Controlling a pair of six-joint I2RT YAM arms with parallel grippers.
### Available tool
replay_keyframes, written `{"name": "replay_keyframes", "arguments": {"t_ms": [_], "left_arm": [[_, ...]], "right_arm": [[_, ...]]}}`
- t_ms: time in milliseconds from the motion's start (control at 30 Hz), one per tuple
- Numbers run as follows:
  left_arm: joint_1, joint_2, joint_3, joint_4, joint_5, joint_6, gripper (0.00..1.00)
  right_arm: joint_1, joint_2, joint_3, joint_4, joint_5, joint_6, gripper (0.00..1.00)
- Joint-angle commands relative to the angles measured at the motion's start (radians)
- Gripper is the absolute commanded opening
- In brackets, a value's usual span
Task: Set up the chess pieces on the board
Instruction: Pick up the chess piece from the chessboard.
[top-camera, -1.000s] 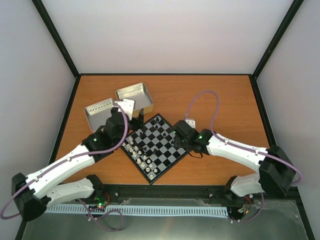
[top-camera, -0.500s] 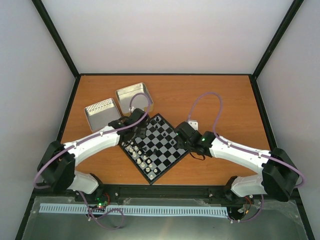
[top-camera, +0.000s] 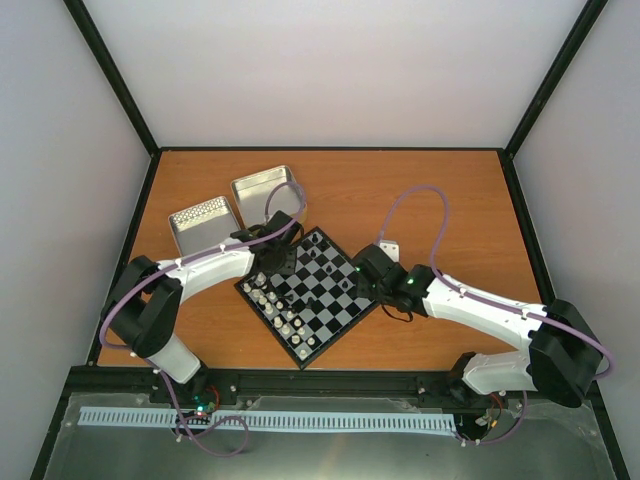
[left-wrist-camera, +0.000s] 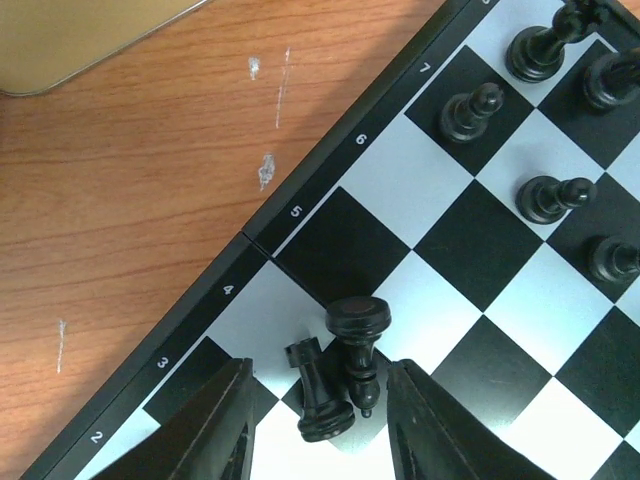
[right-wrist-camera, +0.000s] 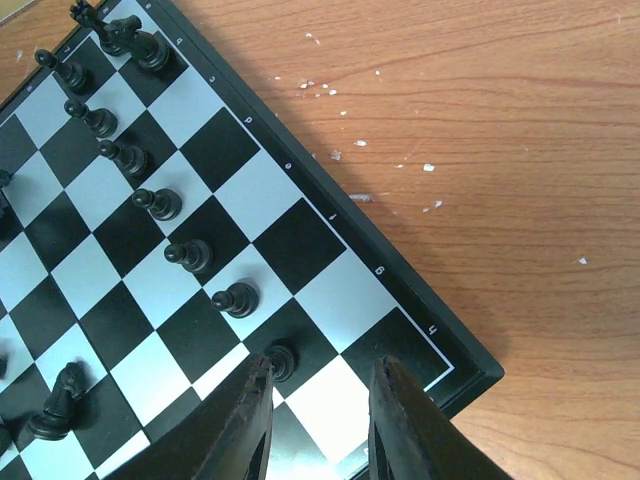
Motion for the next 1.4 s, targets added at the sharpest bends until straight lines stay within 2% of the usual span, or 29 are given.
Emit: {"name": "replay_keyframes", "arguments": {"t_ms": [0, 133, 333, 1100, 1367], "left_arm": [[0.004, 0.006, 0.034, -0.015, -0.016, -0.023, 0.36], [0.005, 0.012, 0.023, -0.025, -0.044, -0.033, 0.32], [0.004, 0.029, 0.003, -0.006, -0.006, -0.031, 0.29], [0.004, 0.067, -0.032, 0.025, 0.035, -0.036, 0.28], [0.004, 0.033, -0.039, 0.027, 0.05, -0.019, 0.17]], "right_arm": [[-0.011, -0.021, -0.013, 0.012, 0.029, -0.005, 0.28], [-0.012, -0.016, -0.013, 0.013, 0.027, -0.006, 0.28], [-0.013, -0.009, -0.013, 0.014, 0.024, -0.003, 0.28], [-0.013, -0.003, -0.011, 0.008, 0.019, 0.005, 0.28], [-0.013, -0.009, -0.008, 0.01, 0.015, 0.006, 0.28]]}}
